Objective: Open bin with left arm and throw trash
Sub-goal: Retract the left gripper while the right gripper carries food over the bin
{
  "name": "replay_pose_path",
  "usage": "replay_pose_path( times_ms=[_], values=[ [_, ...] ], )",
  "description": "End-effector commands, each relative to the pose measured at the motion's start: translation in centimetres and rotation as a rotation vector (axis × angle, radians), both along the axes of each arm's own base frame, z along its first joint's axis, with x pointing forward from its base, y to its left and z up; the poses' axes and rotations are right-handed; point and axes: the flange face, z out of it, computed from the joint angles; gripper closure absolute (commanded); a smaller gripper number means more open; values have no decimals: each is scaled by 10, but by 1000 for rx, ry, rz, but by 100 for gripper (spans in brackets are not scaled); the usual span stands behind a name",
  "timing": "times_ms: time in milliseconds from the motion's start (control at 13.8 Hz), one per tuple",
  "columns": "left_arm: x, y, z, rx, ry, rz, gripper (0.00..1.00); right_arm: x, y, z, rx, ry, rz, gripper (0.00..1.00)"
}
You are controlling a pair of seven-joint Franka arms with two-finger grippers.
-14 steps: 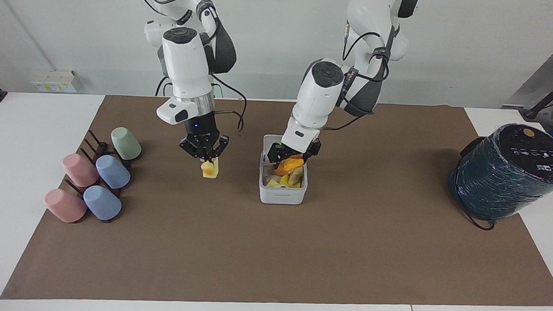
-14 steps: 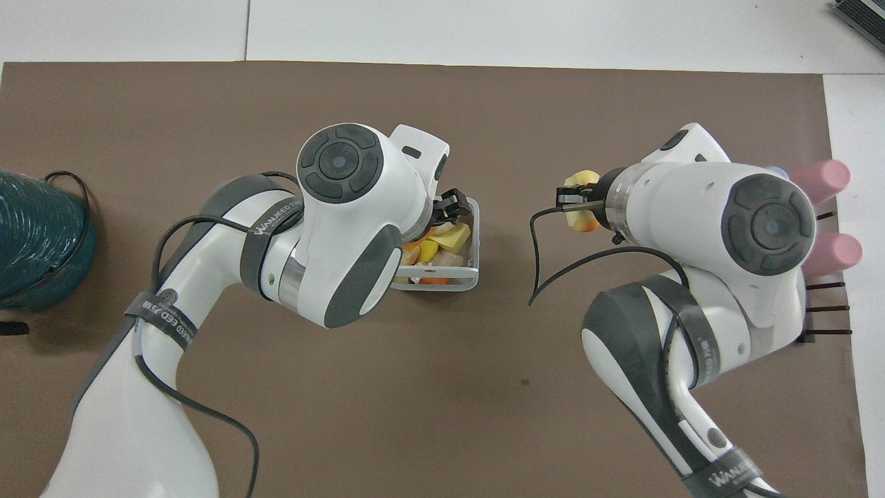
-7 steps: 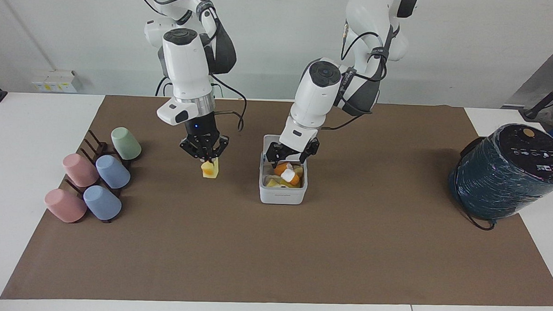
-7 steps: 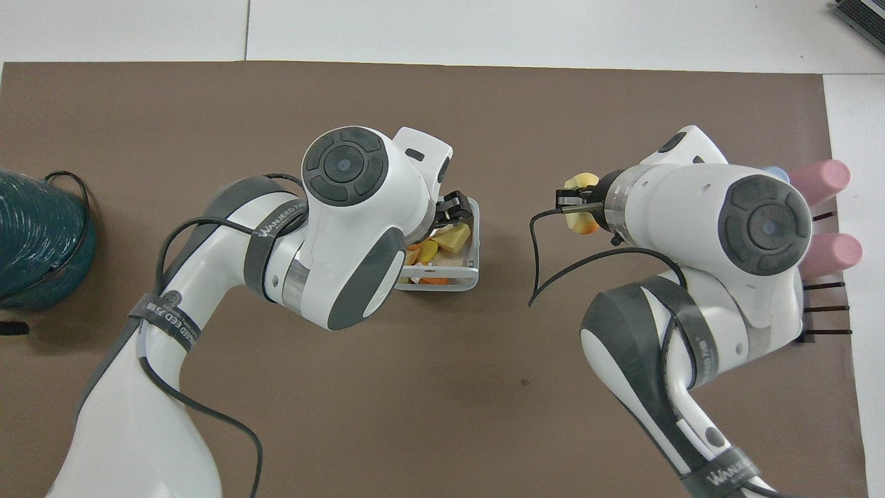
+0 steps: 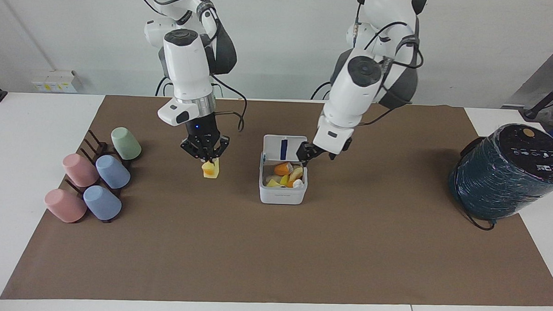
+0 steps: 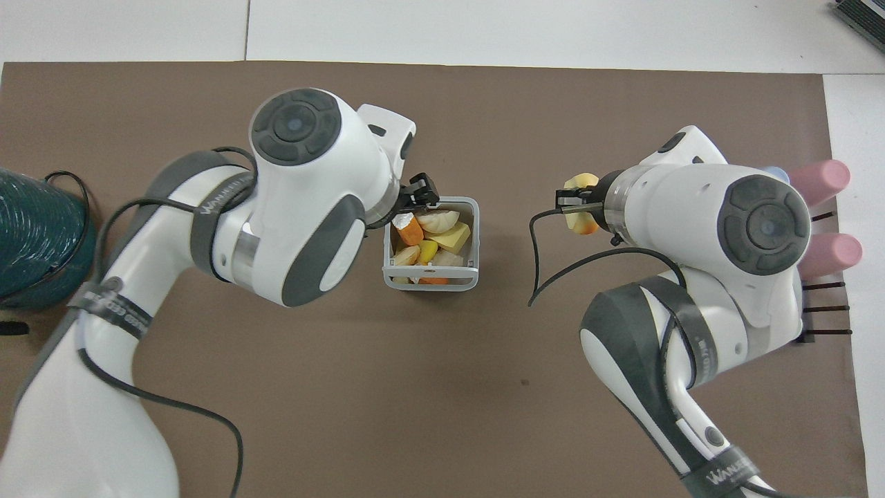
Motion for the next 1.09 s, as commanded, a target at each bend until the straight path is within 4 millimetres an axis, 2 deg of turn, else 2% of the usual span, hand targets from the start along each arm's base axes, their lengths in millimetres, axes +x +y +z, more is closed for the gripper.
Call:
replay_pose_path(
  times_ms=[0,145,289,434,579,651,723,796,868,1013],
  values=[
    [9,81,38,10,36,-71,4,-3,32,-9,36,-37,27,100],
    [9,138,70,-16,-14,-117,5,-7,61,-19,68,-55,37,100],
    [10,189,76,-10,4,-176,5,-6,91,-24,124,-72,2,100],
    [7,223,82,17,-1,-260,5,-14,125,-27,154,-61,-3,100],
    [6,244,86,45,-4,-304,5,-25,149,-37,166,-48,12,99],
    [5,249,88,45,-7,-304,4,-27,152,-40,164,-43,18,91],
    [4,252,92,47,-19,-301,4,-29,155,-44,160,-34,21,71],
    [3,251,95,48,-27,-302,2,-31,157,-45,161,-32,21,23],
    [3,251,98,53,-37,-303,0,-31,157,-45,159,-31,22,0],
    [4,244,93,59,-48,-315,0,-29,156,-44,158,-36,21,0]
  ],
)
